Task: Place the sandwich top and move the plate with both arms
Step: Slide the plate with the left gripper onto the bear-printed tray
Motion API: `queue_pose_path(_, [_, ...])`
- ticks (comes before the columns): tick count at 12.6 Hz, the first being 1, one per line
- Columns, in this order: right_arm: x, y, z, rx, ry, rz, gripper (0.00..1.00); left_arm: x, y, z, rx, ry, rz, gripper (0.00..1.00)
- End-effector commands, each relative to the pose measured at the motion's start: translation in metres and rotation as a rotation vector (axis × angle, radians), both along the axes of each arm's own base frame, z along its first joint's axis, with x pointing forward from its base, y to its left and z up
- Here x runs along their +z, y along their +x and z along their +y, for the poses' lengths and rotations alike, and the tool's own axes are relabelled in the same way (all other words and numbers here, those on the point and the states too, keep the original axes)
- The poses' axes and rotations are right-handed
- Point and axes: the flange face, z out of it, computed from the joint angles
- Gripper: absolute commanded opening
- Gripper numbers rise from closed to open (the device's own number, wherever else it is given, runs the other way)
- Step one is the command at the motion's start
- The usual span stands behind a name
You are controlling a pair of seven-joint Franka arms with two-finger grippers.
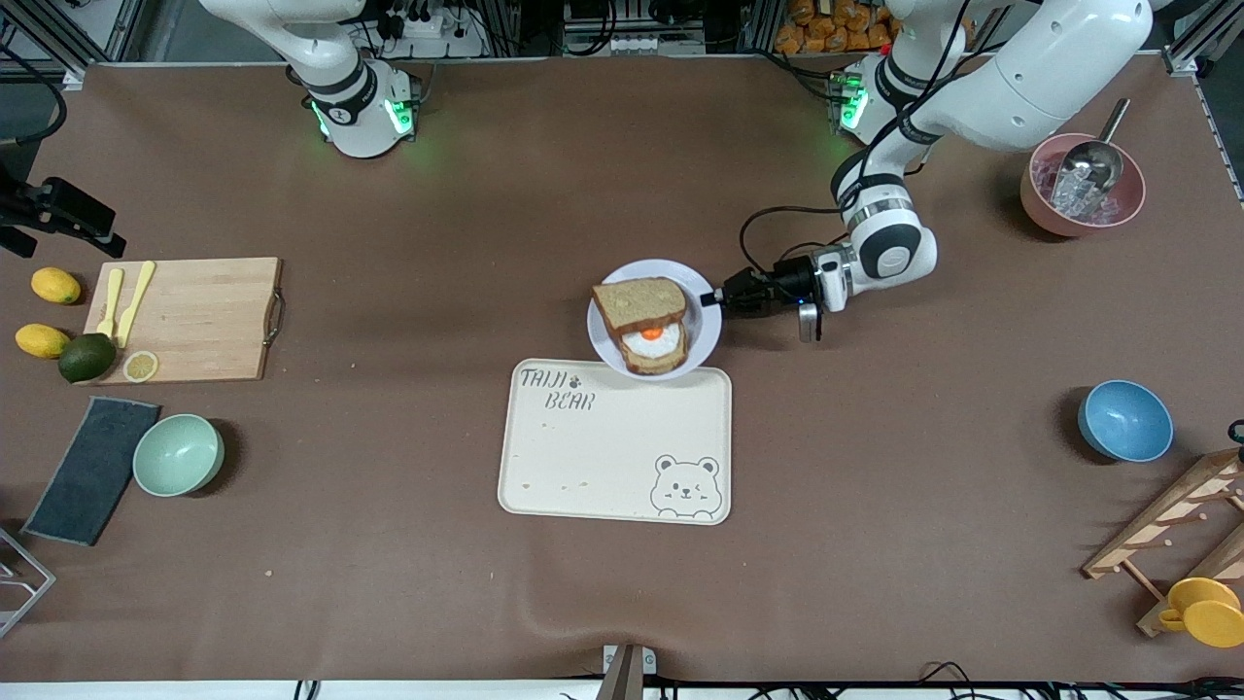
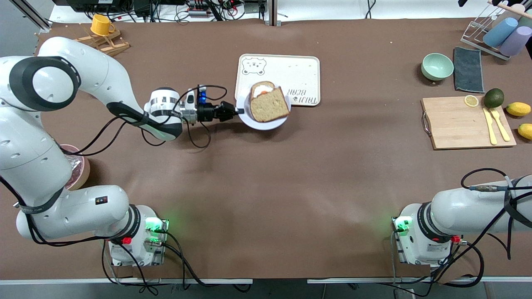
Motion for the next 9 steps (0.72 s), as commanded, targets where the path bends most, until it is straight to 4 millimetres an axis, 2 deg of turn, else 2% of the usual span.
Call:
queue_pose_path(1, [0.001,-0.003,-0.001,-0.008,-0.016,0.01,1.0,0.011,0.027,-0.001,0.088,0.003,0.013,0.0])
queue_pose_path(4, [0.001,-0.003,-0.001,-0.008,-0.016,0.013,1.0,0.012,0.046,-0.004,0.202,-0.043,0.046,0.0])
queue_pose_path(7, [-0.001,-0.003,-0.001,-0.008,-0.016,0.016,1.0,0.0,0.065,0.0,0.25,-0.047,0.059,0.0])
queue_pose_path(9, [-0.001,-0.002,0.001,-0.007,-0.016,0.016,1.0,-0.004,0.07,0.0,0.257,-0.027,0.063,0.0])
